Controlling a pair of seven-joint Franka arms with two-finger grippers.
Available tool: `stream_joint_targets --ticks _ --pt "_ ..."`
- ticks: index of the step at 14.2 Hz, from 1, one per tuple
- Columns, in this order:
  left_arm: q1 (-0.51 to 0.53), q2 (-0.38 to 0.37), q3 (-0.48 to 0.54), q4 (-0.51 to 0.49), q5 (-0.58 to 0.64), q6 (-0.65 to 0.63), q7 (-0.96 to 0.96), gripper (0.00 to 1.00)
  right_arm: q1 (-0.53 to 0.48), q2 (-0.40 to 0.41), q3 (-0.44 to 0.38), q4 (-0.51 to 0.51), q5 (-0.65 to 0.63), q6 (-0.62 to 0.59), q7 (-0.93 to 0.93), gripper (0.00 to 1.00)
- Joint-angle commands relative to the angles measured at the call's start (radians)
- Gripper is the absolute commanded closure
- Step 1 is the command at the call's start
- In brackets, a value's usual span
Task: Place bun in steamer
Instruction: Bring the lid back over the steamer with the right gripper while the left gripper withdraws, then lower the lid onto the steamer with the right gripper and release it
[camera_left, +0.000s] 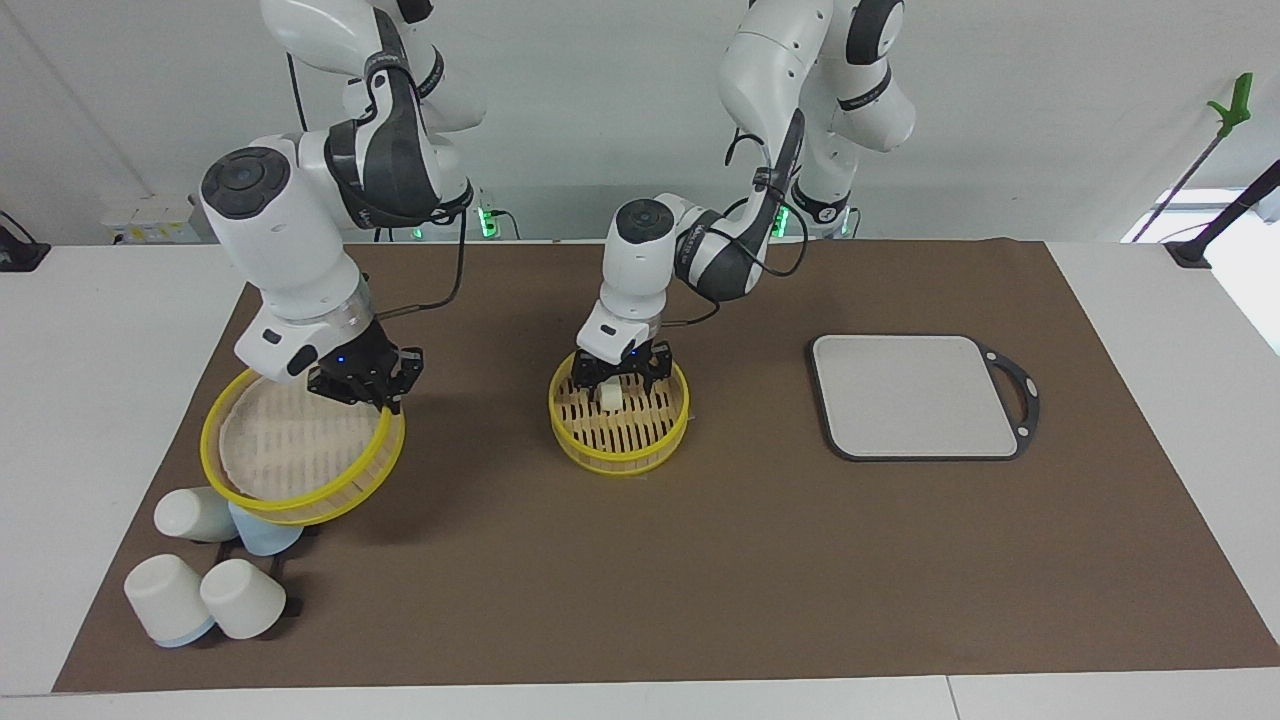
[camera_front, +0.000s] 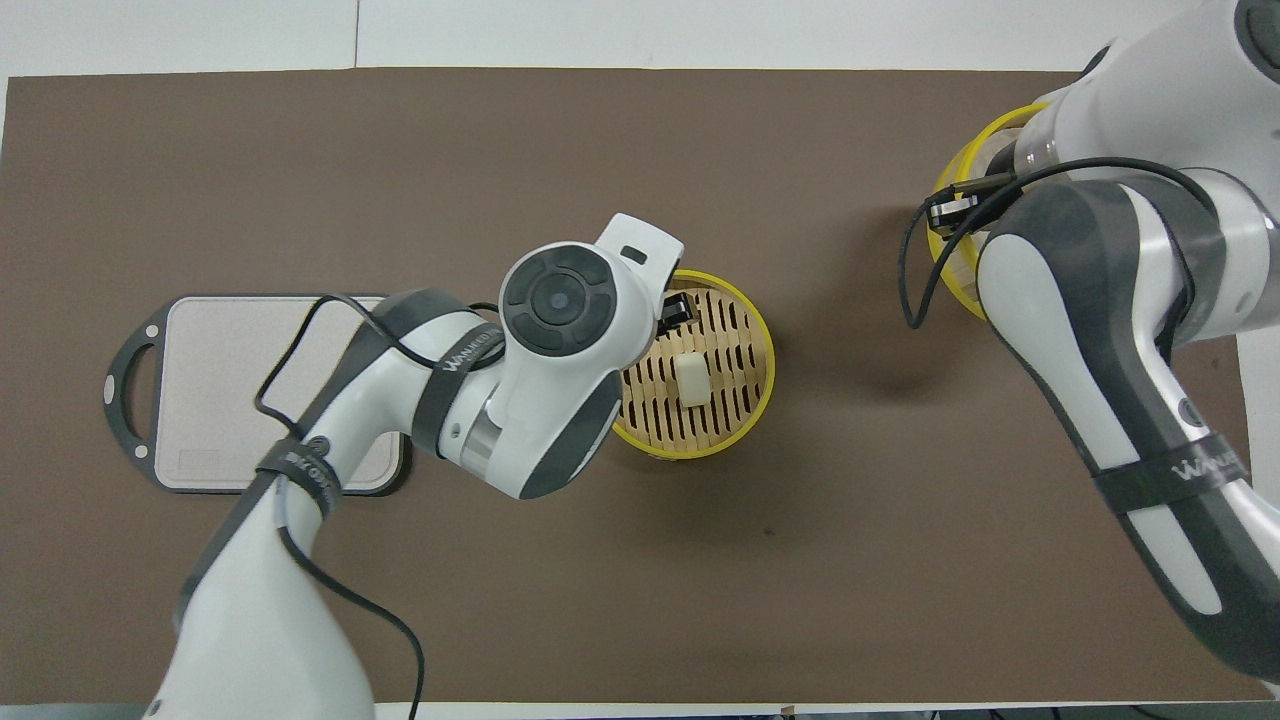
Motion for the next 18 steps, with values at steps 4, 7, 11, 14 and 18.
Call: stream_joint_targets --ticks 4,7,11,14,18 --pt "0.168 -0.241 -0.006 -0.015 -0.007 -0.282 0.109 0.00 0.264 0.029 -0.004 0.047 -0.009 0.036 0.421 1.00" --pt "0.327 -0.327 -0.006 -0.014 -0.002 -0.430 0.352 0.00 0.379 0.141 -0.005 0.199 -0.008 -0.004 0.599 1.00" --pt "0.505 -0.352 -0.006 0.021 0.015 -0.548 0.637 0.00 0.480 0.262 -0.011 0.282 -0.026 -0.007 0.727 1.00" --pt "0.556 -0.353 -0.004 0.043 0.090 -0.605 0.768 0.00 0.490 0.274 -0.008 0.279 -0.035 0.002 0.730 1.00" --pt "0.590 -0.350 -0.004 0.069 0.104 -0.668 0.820 0.00 0.505 0.268 -0.005 0.241 -0.049 0.051 0.727 1.00"
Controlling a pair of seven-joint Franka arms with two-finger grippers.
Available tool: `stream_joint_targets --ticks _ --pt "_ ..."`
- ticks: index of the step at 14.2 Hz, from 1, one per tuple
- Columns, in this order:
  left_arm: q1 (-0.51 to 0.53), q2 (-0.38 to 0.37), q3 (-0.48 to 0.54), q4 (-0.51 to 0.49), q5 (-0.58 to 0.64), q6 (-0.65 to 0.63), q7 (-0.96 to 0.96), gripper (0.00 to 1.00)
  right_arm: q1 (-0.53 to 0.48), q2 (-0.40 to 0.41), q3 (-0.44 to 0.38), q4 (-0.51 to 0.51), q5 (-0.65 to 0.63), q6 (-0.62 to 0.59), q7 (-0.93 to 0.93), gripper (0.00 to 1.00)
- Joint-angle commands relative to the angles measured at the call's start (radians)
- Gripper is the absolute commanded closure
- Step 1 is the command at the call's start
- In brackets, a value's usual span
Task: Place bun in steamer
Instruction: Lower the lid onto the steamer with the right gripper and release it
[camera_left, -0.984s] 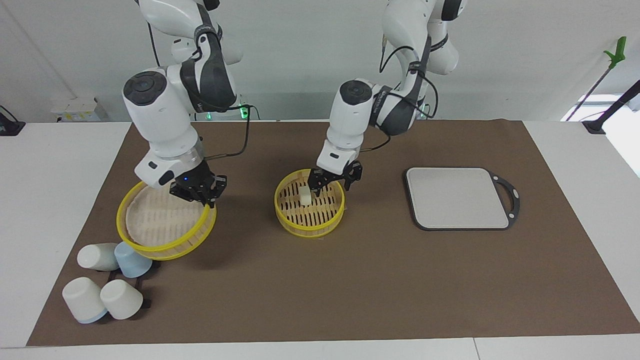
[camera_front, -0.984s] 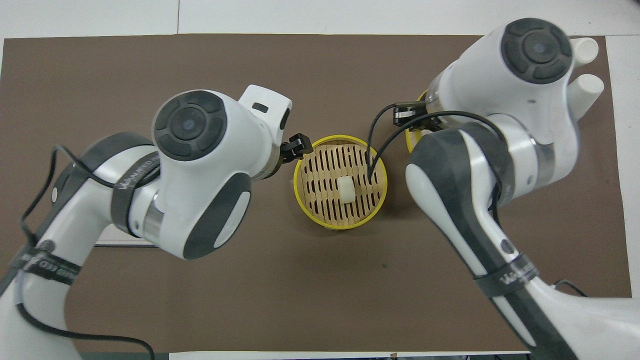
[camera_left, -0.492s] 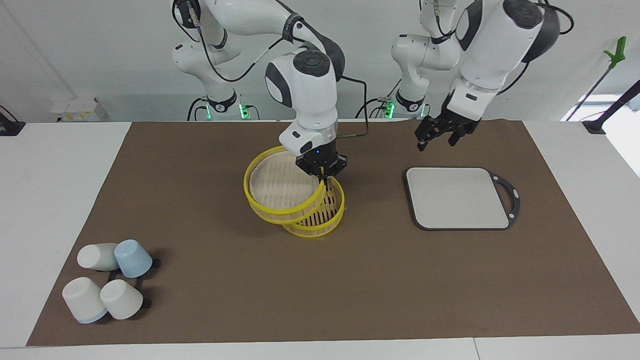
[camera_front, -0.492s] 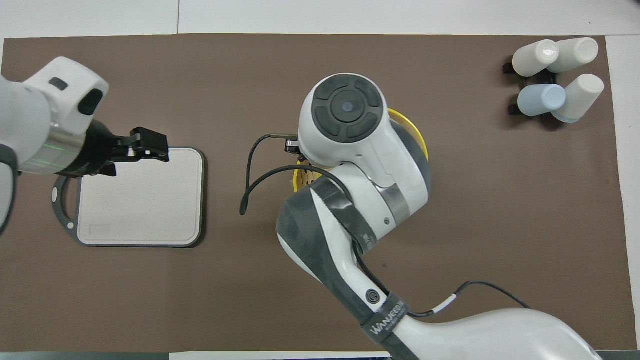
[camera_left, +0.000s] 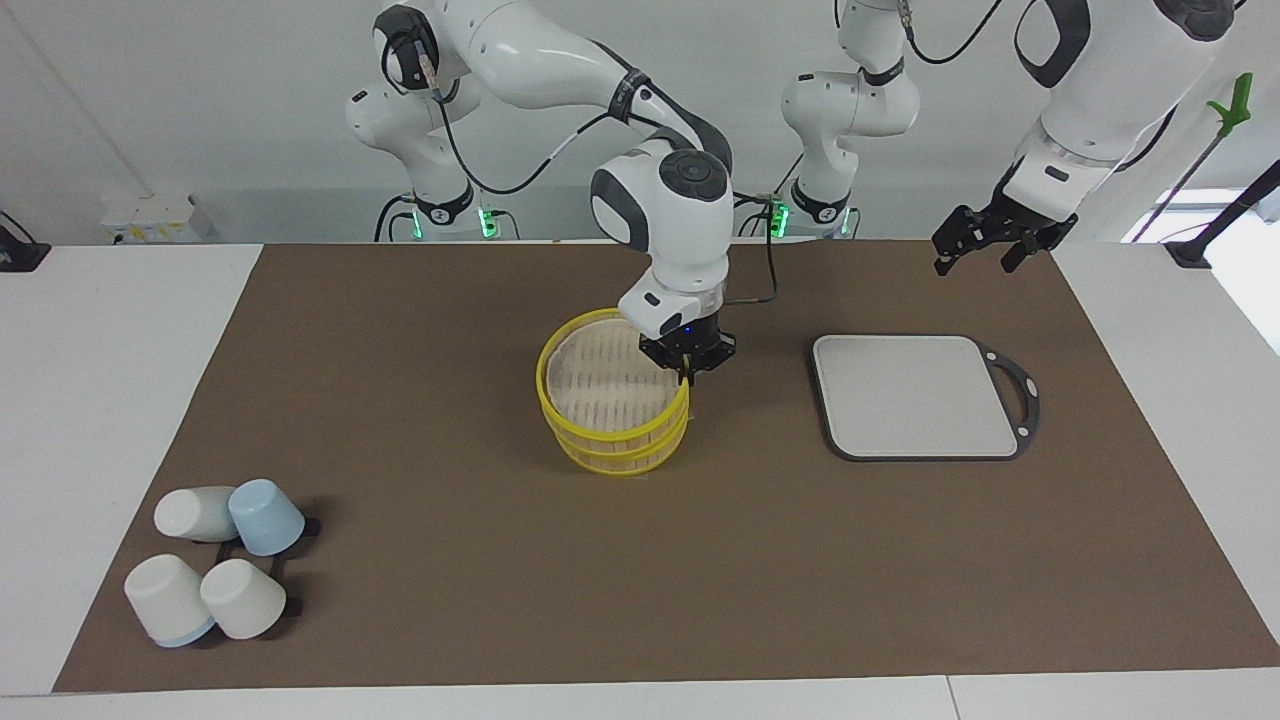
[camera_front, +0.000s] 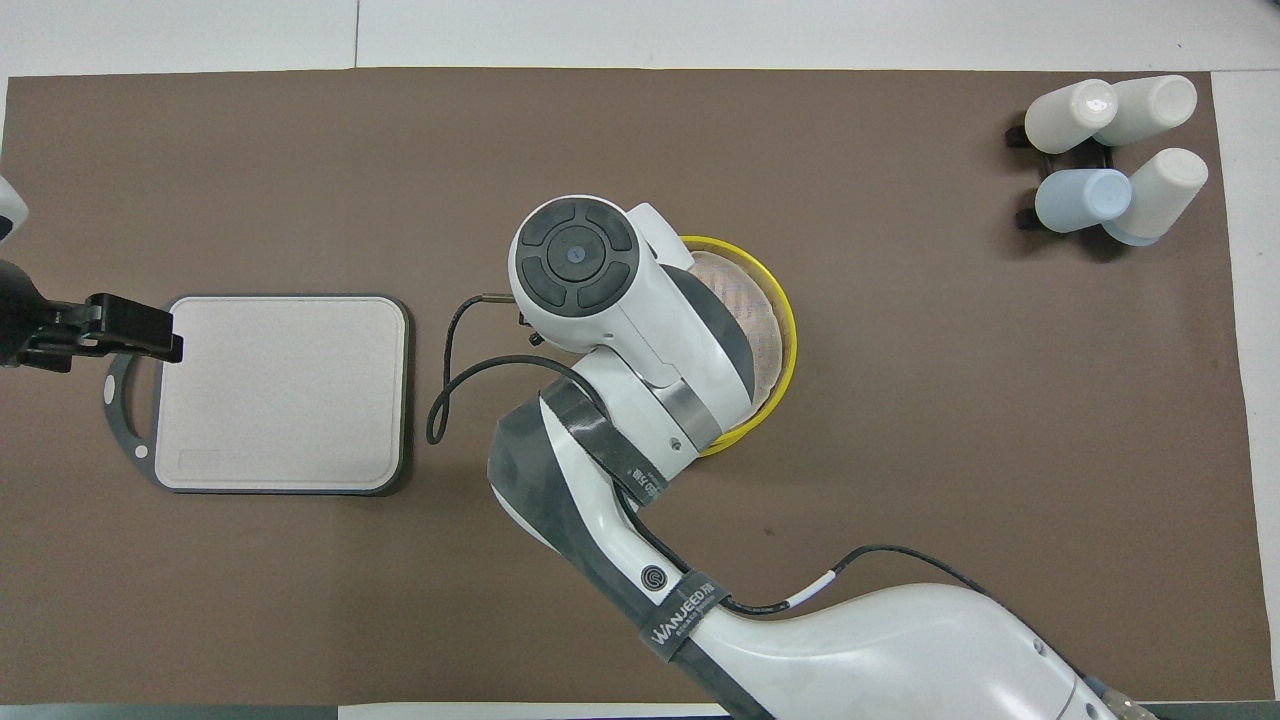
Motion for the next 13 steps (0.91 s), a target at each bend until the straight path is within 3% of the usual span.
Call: stream_joint_targets --ticks 1,7,13 --pt "0.014 0.007 -0.014 0.048 0.036 -0.075 0.028 0.00 0.006 -0.004 -0.003 -0.006 -0.018 0.010 0.010 1.00" --pt "0.012 0.010 -0.012 0.087 0.030 -0.136 0.032 0.00 0.009 -0.045 -0.001 -0.123 -0.019 0.064 0.007 1.00" --pt "-0.001 0.021 0.009 0.087 0.007 -0.113 0.032 0.00 0.030 -0.053 0.002 -0.136 -0.012 0.067 0.010 1.00"
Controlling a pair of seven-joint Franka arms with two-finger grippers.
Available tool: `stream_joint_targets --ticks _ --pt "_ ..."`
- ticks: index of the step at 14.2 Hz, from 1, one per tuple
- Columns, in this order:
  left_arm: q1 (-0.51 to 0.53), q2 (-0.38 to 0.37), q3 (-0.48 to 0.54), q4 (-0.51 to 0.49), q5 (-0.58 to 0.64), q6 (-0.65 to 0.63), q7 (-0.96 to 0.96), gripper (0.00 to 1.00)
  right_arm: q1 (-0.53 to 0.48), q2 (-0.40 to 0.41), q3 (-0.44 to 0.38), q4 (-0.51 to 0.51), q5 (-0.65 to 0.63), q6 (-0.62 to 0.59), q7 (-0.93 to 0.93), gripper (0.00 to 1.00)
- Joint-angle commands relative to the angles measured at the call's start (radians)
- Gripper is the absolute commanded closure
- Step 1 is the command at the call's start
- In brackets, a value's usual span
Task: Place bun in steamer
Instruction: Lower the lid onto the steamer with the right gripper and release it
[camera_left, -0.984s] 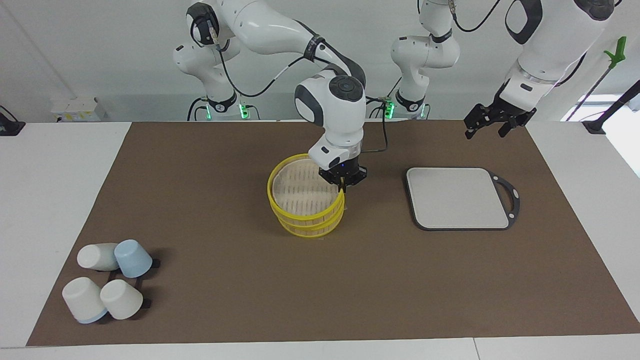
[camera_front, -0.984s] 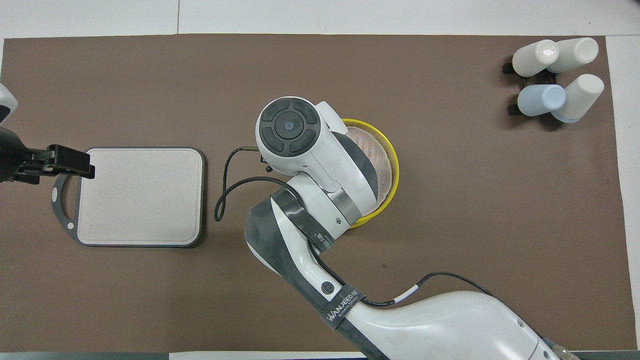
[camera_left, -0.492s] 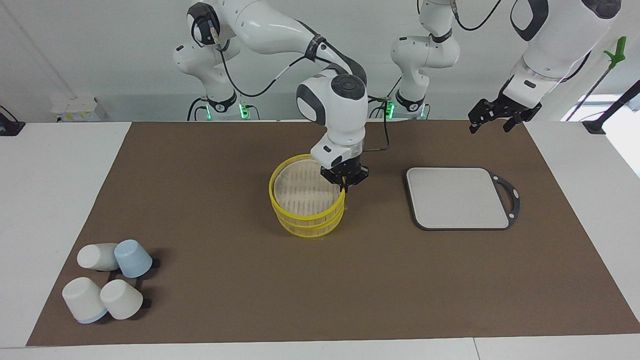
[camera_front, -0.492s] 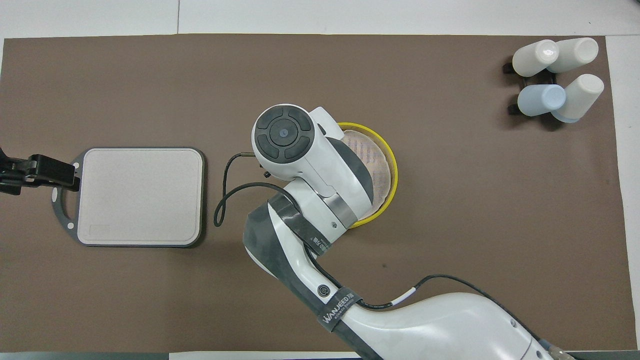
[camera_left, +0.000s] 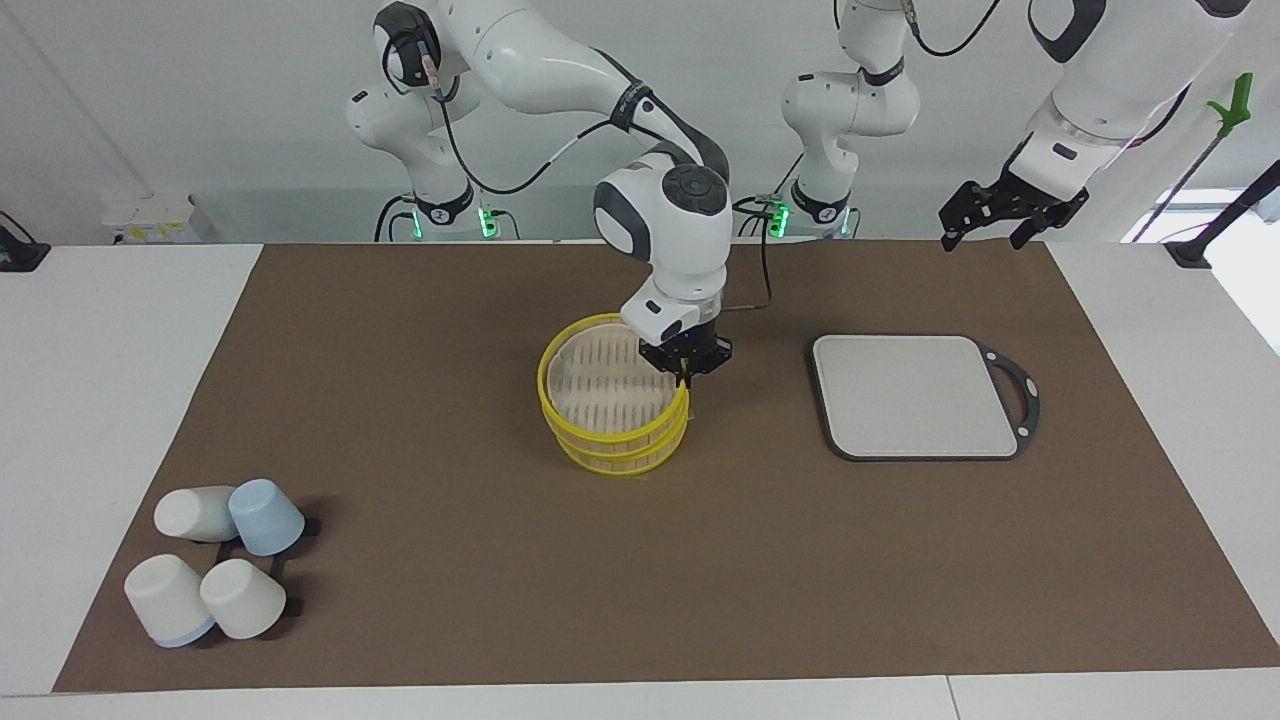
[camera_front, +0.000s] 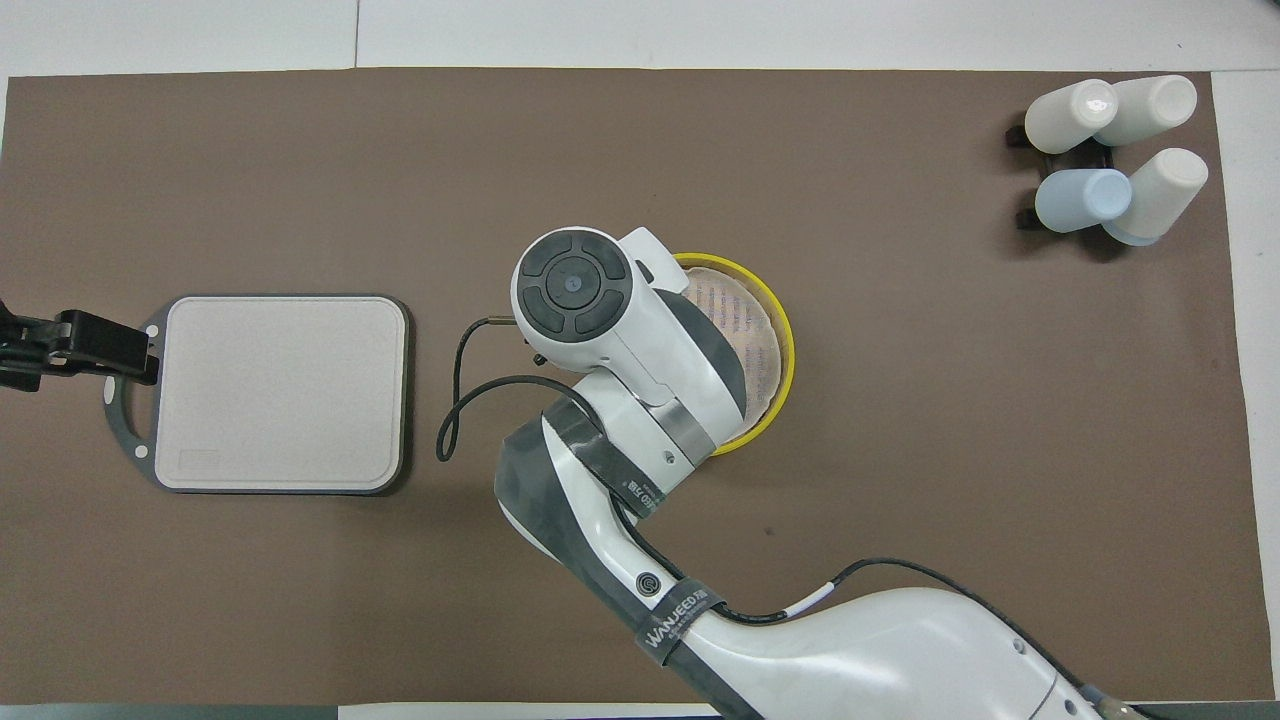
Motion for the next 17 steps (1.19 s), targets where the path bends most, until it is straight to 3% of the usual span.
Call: stream_joint_targets --ticks 1,17 --pt "-0.002 0.015 0.013 0.024 -0.007 -0.008 0.018 0.00 0.017 -0.036 0.000 -0.047 0.000 0.022 0.010 1.00" --pt "0.010 0.000 0.010 -0.001 -0.024 0.058 0.021 0.00 -0.008 -0.021 0.000 -0.053 -0.006 0.057 -0.038 1.00"
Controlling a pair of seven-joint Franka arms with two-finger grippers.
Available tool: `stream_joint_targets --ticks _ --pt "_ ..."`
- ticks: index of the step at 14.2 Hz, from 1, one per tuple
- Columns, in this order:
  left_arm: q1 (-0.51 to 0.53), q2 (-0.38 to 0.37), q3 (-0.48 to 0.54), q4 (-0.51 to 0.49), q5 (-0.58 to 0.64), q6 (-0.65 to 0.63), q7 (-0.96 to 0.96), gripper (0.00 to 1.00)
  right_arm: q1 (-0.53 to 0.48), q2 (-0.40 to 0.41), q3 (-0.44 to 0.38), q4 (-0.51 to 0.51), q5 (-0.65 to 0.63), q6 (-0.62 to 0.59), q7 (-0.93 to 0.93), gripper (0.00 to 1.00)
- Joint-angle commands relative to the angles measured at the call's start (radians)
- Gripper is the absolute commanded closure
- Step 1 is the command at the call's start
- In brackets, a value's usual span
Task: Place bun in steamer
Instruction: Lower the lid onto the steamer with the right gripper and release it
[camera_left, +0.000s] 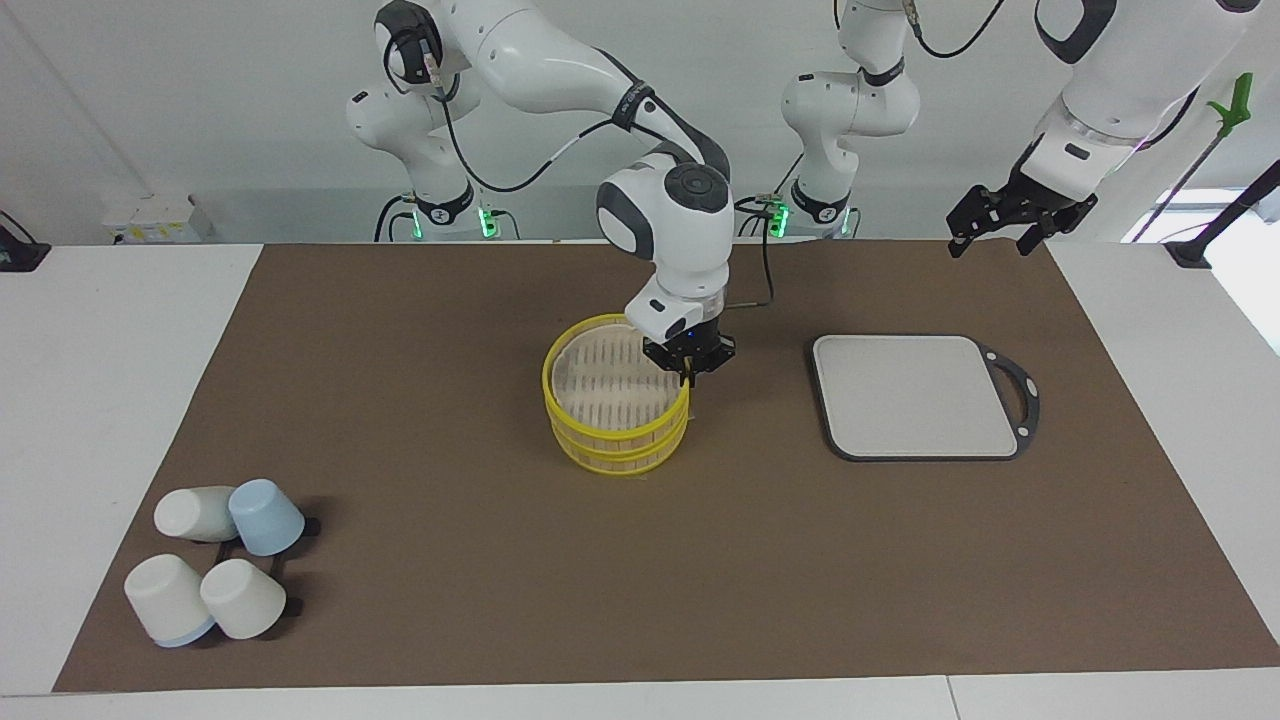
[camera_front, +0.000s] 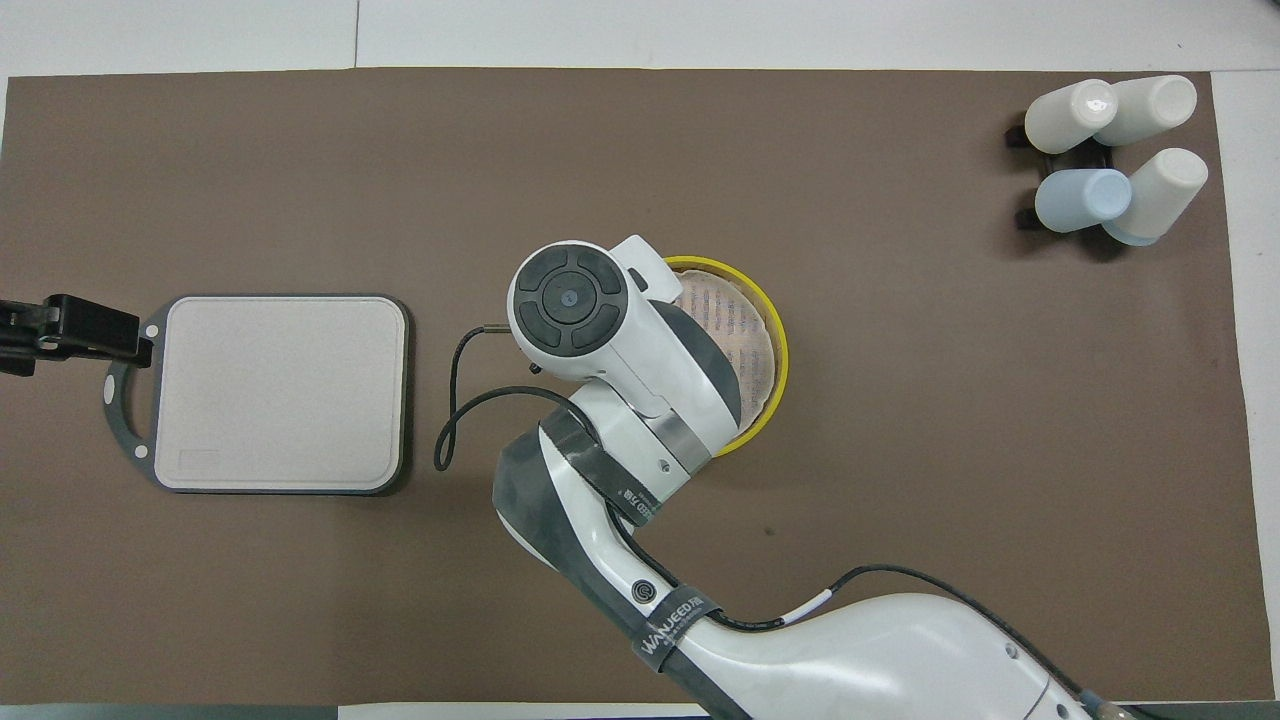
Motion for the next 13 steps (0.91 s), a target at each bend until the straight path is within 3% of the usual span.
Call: stream_joint_targets --ticks 1,13 --pt "0.012 -0.002 -0.003 -0.005 -0.012 0.016 0.019 0.00 -0.011 -0.017 0.003 -0.030 -0.008 0.020 -0.027 1.00" --pt "0.004 -0.002 -0.006 -0.003 -0.012 0.018 0.018 0.00 -0.008 -0.025 0.003 -0.067 -0.009 0.061 -0.035 1.00"
